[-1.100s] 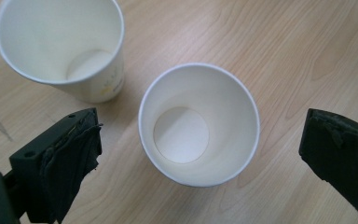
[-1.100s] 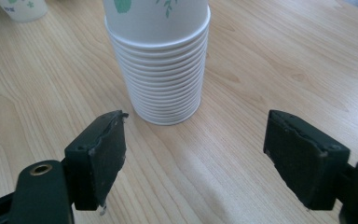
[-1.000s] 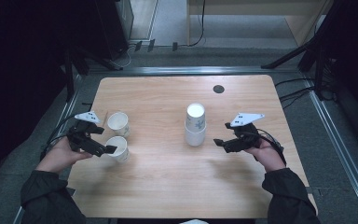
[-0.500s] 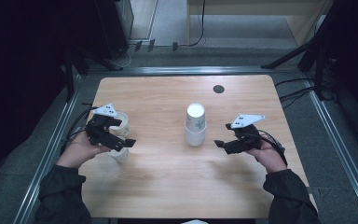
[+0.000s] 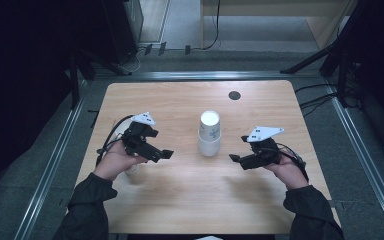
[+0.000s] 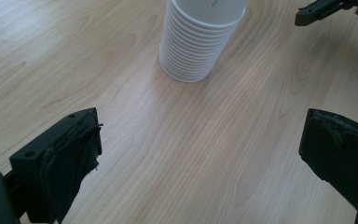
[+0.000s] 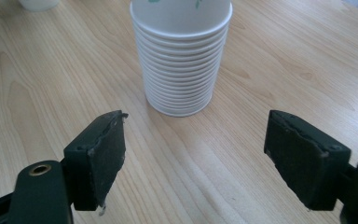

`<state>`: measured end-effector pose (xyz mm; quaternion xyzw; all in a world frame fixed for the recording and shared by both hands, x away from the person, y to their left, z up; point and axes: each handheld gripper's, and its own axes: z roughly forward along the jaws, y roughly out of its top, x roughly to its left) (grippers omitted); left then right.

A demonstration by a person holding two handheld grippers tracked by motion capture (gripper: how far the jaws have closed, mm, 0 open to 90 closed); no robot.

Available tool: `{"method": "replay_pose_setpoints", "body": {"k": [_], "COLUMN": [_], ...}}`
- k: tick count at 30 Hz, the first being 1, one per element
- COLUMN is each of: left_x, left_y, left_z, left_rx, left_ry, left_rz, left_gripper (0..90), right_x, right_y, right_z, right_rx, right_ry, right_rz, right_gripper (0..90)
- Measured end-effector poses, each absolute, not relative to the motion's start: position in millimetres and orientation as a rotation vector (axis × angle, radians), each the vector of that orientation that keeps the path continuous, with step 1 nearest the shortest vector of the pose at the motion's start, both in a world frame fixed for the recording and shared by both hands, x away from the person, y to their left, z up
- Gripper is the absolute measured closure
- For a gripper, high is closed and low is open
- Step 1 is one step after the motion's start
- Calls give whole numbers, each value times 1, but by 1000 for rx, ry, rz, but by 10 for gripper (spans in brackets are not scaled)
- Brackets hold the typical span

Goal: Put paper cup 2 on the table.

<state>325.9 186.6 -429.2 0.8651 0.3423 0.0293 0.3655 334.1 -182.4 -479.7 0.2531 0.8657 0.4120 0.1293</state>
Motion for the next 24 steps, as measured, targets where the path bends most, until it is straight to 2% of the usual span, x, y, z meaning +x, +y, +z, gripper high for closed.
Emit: {"method": "replay_pose_setpoints", "body": {"k": [17,24], "left_x": [327,326], "left_y": [146,142], "left_z": [-451,-455], "left_rx": [2245,2263], "left_ry": [839,829], "left_rz": [88,159], "left_gripper": [0,0], "right_x": [323,323], "right_y": [-177,-176], "right_z": [-482,-482], "right_rx": [694,690], "right_ry": [2542,2541], "right_rz": [1195,1201], "right_gripper": [205,205]}}
